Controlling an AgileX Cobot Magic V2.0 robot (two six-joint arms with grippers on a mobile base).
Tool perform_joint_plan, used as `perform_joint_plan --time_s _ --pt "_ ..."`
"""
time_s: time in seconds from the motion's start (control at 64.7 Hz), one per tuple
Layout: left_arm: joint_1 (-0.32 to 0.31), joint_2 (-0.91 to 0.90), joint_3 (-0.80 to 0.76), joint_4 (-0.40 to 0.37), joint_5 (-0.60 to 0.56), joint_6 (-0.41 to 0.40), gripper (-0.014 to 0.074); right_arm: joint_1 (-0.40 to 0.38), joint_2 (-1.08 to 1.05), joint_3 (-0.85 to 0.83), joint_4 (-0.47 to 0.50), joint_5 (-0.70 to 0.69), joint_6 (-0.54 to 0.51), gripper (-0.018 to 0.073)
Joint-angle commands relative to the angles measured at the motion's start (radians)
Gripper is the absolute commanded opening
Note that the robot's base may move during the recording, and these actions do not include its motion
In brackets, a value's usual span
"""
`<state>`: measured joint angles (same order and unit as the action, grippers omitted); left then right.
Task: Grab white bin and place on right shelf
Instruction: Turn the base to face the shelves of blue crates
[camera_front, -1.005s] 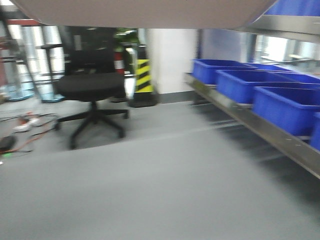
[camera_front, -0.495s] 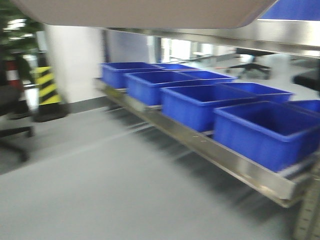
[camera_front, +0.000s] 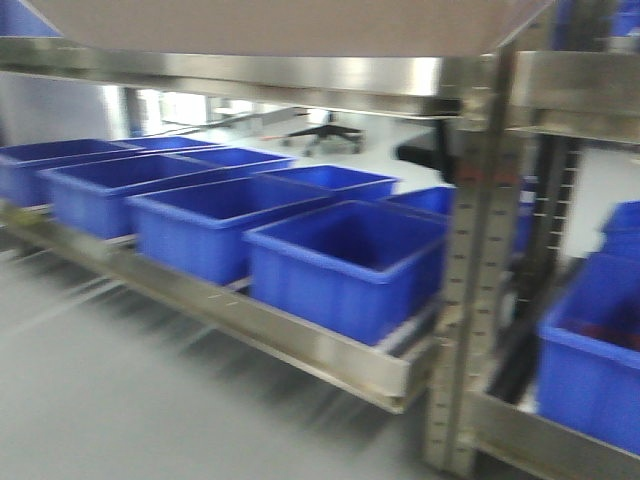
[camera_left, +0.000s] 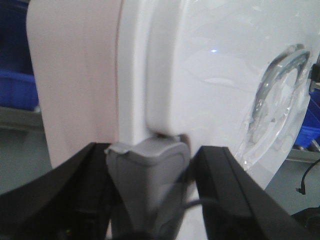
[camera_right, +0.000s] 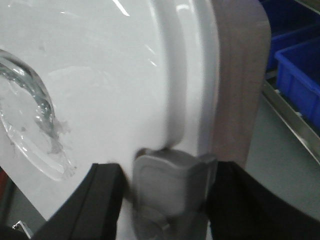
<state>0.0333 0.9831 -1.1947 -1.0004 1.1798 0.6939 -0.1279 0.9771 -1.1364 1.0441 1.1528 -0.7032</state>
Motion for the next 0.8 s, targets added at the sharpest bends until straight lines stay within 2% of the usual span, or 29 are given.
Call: perform_joint_plan --time_s 0.0,0.789 --pt "-0.026 -0.015 -0.027 -0.189 0.124 0.021 0.0187 0.021 -0.021 -0.030 0.252 0.128 -0.013 0.0351" --pt "-0.026 -0.014 -0.027 -0.189 0.124 0.021 0.0187 0.021 -0.021 -0.030 0.252 0.128 -0.013 0.0351"
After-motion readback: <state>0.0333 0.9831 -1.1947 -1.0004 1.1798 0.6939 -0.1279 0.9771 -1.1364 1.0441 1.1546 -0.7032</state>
